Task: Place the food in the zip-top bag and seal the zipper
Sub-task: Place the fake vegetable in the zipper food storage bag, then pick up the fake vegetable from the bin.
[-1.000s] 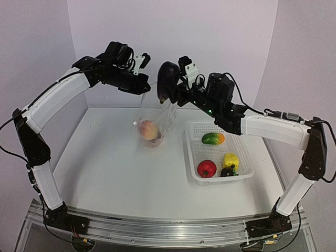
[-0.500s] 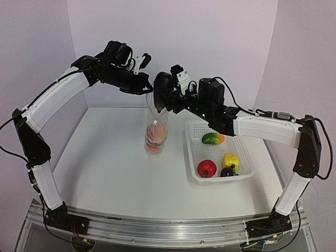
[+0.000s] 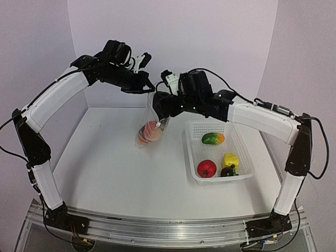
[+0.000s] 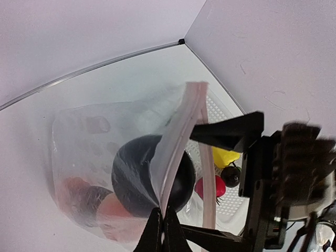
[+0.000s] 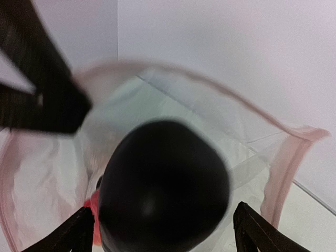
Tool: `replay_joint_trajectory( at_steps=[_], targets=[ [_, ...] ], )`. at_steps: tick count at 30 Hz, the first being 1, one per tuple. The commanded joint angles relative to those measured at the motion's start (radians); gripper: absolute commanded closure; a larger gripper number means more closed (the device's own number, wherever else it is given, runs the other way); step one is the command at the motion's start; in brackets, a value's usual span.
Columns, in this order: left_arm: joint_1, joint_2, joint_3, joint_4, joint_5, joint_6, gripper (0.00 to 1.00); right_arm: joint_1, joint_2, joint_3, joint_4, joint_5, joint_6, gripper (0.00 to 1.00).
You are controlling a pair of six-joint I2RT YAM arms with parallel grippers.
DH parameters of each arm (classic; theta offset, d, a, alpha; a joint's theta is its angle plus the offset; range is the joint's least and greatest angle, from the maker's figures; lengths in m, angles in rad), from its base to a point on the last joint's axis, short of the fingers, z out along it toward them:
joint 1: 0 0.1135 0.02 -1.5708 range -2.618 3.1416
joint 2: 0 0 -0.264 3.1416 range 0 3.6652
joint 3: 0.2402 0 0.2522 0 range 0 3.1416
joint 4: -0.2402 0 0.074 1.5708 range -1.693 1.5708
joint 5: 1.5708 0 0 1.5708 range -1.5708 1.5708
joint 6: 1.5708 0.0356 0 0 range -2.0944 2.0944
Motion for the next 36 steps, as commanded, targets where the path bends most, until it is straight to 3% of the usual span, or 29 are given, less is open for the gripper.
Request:
replay_joint_trajectory(
  at_steps=[1, 6, 12, 20, 28, 36],
  targets=[
    [0.023, -0.012, 0.036, 0.051, 0.053, -0.035, 1.0, 0.003, 0.032, 0.271, -0.315, 0.076, 0.139, 0.08],
    [0.049, -0.014, 0.025, 0.046, 0.054, -0.051, 1.0, 0.006, 0.063, 0.477, -0.453, 0.005, 0.197, 0.06],
    [0.108, -0.018, 0.083, 0.038, 0.012, -0.079, 1.0, -0.043, -0.043, 0.481, -0.482, -0.051, 0.352, 0.07],
    [0.114, -0.038, 0.001, 0.026, -0.058, -0.051, 1.0, -0.26, -0.132, 0.253, -0.81, -0.003, 0.425, 0.08],
    [0.113, -0.036, 0.003, 0.029, -0.068, -0.025, 1.0, -0.325, -0.026, 0.121, -1.182, 0.026, 0.522, 0.08],
    [0.113, -0.035, -0.014, 0.03, -0.054, -0.026, 1.0, -0.345, 0.045, -0.068, -1.231, -0.027, 0.651, 0.05]
  ],
)
